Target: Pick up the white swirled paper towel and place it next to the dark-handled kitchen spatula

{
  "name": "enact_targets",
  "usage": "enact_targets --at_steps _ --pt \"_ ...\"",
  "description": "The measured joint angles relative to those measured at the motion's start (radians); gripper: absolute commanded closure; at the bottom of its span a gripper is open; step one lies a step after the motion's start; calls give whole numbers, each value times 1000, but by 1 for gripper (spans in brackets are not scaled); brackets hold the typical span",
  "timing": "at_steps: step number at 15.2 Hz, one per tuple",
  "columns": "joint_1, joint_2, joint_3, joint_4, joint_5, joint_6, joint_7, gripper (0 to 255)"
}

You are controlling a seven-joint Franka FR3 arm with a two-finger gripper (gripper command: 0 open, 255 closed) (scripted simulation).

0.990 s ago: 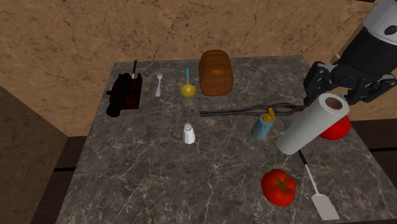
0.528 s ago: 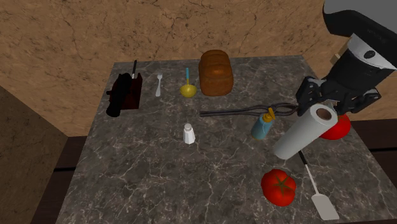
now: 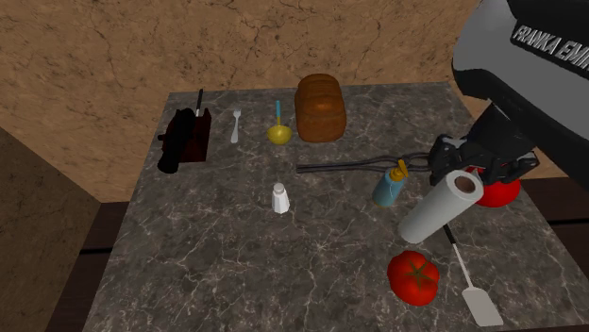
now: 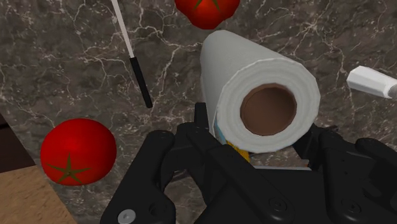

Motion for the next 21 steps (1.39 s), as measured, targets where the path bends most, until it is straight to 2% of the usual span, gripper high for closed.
enact_targets --at_steps 17,21 --pt "0 60 -9 -183 1 242 -9 255" --pt "0 66 -10 -189 1 255 -11 255"
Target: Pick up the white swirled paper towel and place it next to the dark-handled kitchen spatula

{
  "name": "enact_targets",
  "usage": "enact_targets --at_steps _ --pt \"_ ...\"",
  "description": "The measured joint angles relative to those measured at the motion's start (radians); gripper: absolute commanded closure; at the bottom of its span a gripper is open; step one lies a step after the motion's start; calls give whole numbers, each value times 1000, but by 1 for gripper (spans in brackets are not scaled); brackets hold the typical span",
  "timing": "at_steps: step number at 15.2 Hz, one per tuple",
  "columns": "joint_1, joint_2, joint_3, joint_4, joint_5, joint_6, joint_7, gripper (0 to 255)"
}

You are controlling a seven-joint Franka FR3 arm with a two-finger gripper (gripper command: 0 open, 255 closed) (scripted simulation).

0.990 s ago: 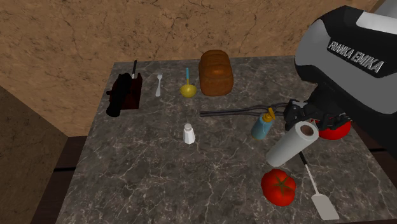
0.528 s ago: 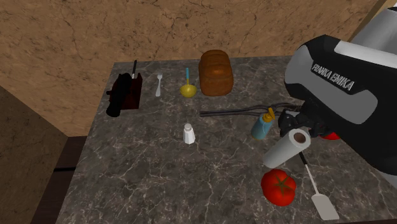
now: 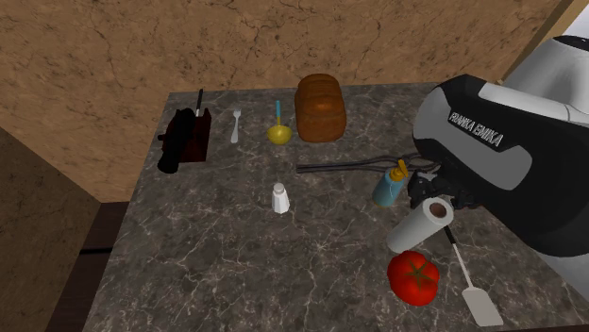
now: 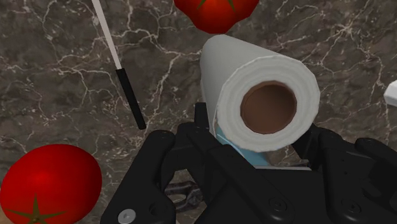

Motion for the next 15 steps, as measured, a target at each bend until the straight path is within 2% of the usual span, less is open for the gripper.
enact_targets --at_steps 3,4,10,15 --pt "0 0 0 0 0 1 0 255" --pt "0 0 0 0 0 1 0 0" --pt "0 0 0 0 0 1 0 0" --pt "-2 -35 2 85 -3 -118 2 0"
